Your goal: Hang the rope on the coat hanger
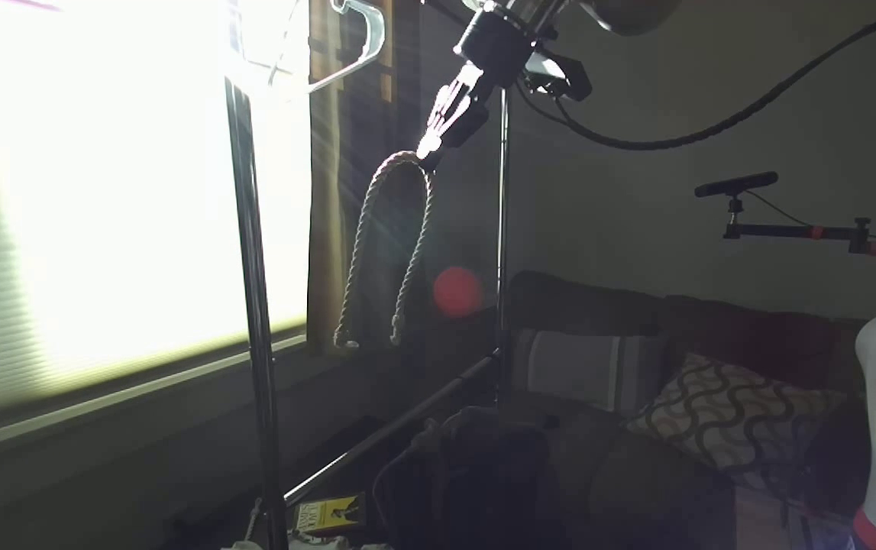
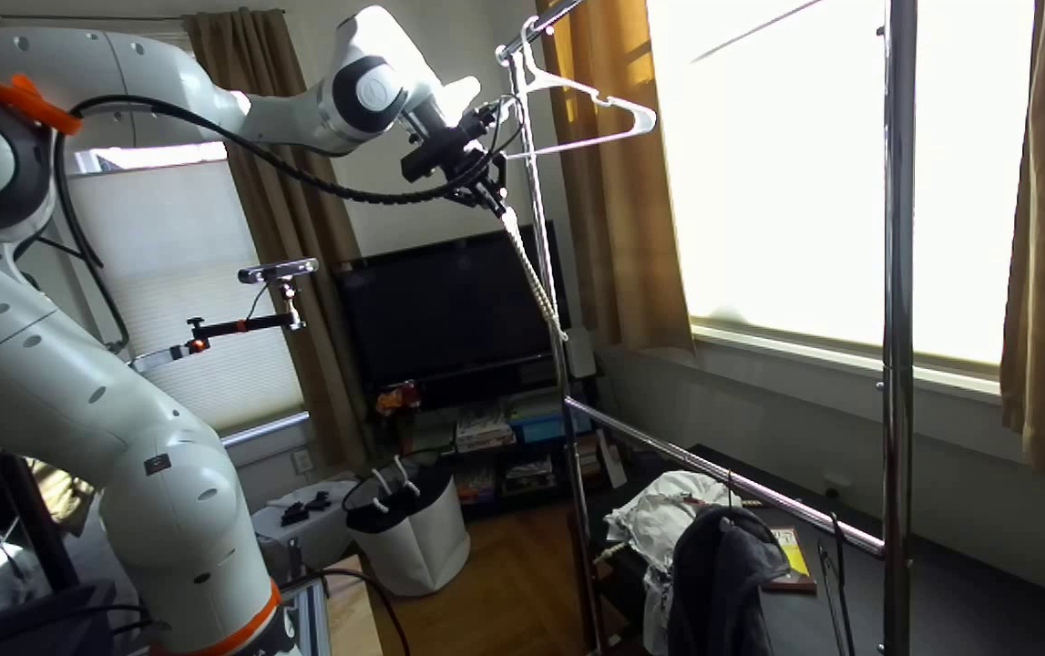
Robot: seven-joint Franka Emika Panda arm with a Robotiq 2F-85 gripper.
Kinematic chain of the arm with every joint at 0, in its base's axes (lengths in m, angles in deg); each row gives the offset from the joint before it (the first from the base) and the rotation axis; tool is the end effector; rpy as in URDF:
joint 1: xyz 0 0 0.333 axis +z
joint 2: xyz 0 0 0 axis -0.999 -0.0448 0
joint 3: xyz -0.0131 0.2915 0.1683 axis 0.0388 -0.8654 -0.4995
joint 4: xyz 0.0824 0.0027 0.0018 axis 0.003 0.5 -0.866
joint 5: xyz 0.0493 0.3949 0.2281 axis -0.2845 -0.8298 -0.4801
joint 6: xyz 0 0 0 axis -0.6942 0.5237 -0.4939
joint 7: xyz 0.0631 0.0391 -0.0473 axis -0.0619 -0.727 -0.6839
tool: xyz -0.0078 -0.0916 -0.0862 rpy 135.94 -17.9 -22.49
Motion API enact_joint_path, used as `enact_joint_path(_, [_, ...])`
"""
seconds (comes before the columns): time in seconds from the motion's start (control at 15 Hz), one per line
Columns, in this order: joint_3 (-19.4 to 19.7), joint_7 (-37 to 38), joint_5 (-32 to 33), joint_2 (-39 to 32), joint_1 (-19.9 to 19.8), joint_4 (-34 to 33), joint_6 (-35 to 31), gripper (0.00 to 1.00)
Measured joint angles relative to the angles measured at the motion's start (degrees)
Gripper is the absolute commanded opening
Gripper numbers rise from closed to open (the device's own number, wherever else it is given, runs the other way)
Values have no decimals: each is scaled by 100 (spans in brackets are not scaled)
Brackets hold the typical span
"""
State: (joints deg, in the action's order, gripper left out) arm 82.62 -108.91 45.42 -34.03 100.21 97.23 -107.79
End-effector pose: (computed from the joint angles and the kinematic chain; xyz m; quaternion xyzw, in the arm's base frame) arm 0.4923 0.1798 0.7032 0.8428 0.4403 0.3033 0.0615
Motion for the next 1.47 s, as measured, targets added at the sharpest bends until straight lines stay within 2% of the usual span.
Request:
enact_joint_path(0.27, [112,383,54,526,-52,-235,-85,3])
enact_joint_path(0.33, [126,491,68,630,-65,-265,-203,11])
enact_joint_path(0.4, [132,520,141,711,-72,-281,-261,11])
enact_joint_path(0.47, [132,539,209,765,-75,-281,-274,3])
enact_joint_path(0.67, [161,571,226,772,-42,-292,-314,3])
enact_joint_path(1.07, [539,649,-12,889,137,-524,-1041,3])
enact_joint_path(1.47, [687,798,-232,993,367,-628,-1998,3])
